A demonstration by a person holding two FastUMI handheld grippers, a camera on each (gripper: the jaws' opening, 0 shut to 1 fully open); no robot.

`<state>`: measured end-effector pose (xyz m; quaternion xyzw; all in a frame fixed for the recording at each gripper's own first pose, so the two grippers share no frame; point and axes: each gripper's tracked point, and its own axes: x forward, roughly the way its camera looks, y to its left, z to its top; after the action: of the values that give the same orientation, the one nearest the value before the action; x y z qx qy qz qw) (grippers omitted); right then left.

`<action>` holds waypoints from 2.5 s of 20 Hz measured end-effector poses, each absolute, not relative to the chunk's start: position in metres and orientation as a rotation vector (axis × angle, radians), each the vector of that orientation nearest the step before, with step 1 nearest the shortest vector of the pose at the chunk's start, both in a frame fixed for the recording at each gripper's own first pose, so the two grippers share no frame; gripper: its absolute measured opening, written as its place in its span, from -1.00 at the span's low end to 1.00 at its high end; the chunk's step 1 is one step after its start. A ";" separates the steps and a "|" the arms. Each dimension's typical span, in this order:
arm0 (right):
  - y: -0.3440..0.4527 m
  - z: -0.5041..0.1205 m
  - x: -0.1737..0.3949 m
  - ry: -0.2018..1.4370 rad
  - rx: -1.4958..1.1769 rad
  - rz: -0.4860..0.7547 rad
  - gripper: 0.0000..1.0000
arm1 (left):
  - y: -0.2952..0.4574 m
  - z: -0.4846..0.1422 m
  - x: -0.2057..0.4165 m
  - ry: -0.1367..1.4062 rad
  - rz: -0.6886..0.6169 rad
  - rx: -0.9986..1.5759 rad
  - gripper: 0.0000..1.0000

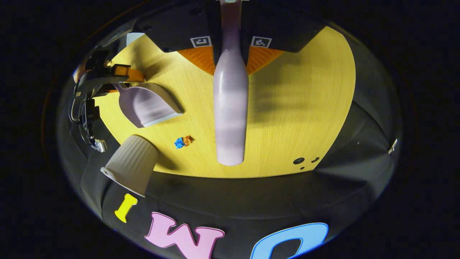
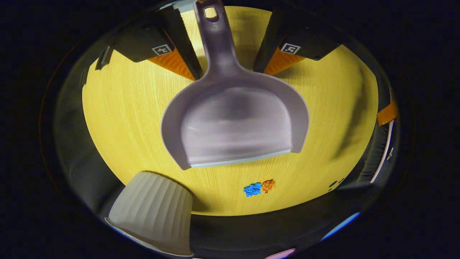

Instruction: Pick up the small broom and dustpan from the desktop, sweep the trash into the dustpan with the broom, and then empty the trash into the garbage bin.

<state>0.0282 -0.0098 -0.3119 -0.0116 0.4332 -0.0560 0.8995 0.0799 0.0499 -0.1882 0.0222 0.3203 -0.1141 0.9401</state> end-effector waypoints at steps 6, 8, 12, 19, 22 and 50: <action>-0.016 -0.310 0.035 0.907 -0.056 -0.059 -0.02 | 0.036 -0.192 0.100 0.682 -0.211 0.053 -0.41; -0.015 -0.309 0.034 0.917 -0.068 -0.008 -0.19 | 0.028 -0.198 0.107 0.703 -0.207 0.053 -0.41; -0.020 -0.306 0.033 0.908 -0.091 0.062 -0.24 | 0.017 -0.200 0.130 0.721 -0.205 0.109 -0.41; -0.043 -0.287 0.032 0.878 -0.196 0.137 -0.25 | -0.009 -0.202 0.191 0.734 -0.276 0.292 -0.41; -0.049 -0.275 0.028 0.861 -0.198 0.164 -0.25 | -0.026 -0.205 0.219 0.742 -0.319 0.387 -0.48; -0.077 -0.289 0.025 0.926 -0.293 0.299 -0.24 | -0.163 -0.244 0.197 0.918 -0.865 0.720 -0.47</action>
<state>0.0247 -0.0768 -0.2893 -0.1404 0.4435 0.1432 0.8735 0.1972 -0.1626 -0.2442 0.3290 0.4198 -0.3955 0.7477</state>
